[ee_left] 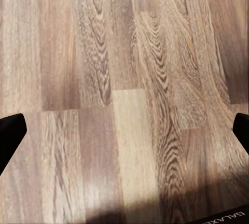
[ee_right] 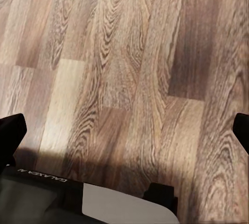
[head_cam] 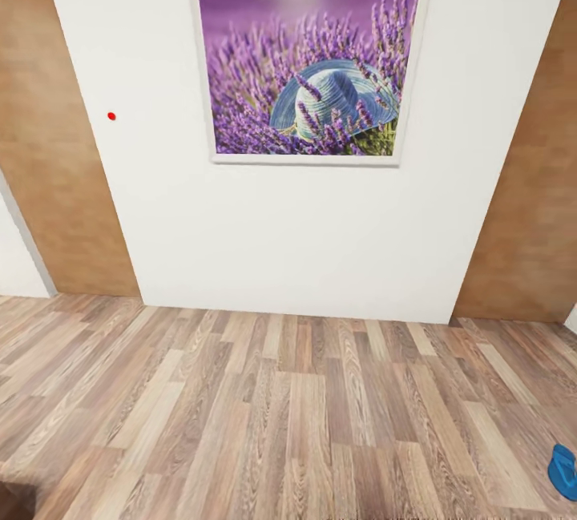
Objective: In the bedroom, move the book from the bed onto either nightstand, and place the two sandals side by side next to the bed.
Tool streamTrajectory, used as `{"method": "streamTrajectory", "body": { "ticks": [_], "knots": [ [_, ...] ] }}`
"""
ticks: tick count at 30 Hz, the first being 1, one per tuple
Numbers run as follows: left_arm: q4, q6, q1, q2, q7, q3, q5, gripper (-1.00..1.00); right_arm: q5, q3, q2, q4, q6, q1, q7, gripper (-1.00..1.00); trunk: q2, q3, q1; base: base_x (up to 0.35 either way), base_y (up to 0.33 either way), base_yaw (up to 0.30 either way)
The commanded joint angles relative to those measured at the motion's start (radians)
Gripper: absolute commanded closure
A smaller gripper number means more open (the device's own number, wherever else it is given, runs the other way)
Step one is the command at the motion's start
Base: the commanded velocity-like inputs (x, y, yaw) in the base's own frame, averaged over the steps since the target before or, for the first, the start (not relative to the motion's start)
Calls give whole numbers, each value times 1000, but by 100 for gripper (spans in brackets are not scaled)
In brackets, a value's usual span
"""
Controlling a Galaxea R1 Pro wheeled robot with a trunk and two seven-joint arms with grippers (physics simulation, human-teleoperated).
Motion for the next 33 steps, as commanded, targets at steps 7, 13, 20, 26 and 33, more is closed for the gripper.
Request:
{"method": "streamTrajectory", "body": {
  "ticks": [7, 13, 20, 26, 33],
  "knots": [
    [0, -4, 0, 0, -3, 1, -3, -100, -5, -3, 0, 0, 1, -1, 6, -100, 0, -1, 0, 0, 0, -259],
    [0, -4, 0, 0, -3, 1, -4, -100, -4, -3, 0, 0, 0, -1, 6, -100, 0, -1, 0, 0, 0, -253],
    [0, -9, 0, 0, -3, 1, -3, -100, -4, -3, 0, 0, 0, -1, 6, -100, 0, -1, 0, 31, 0, -115],
    [0, -16, 0, 0, -2, 1, -2, -100, -4, -3, 0, 0, 0, -1, 6, -100, 0, -1, 0, 266, 0, -9],
    [0, -18, 0, 0, -2, 1, -2, -100, -4, -3, 0, 0, 0, -1, 6, -100, 0, -1, 0, 322, 0, -1]
  ]
}}
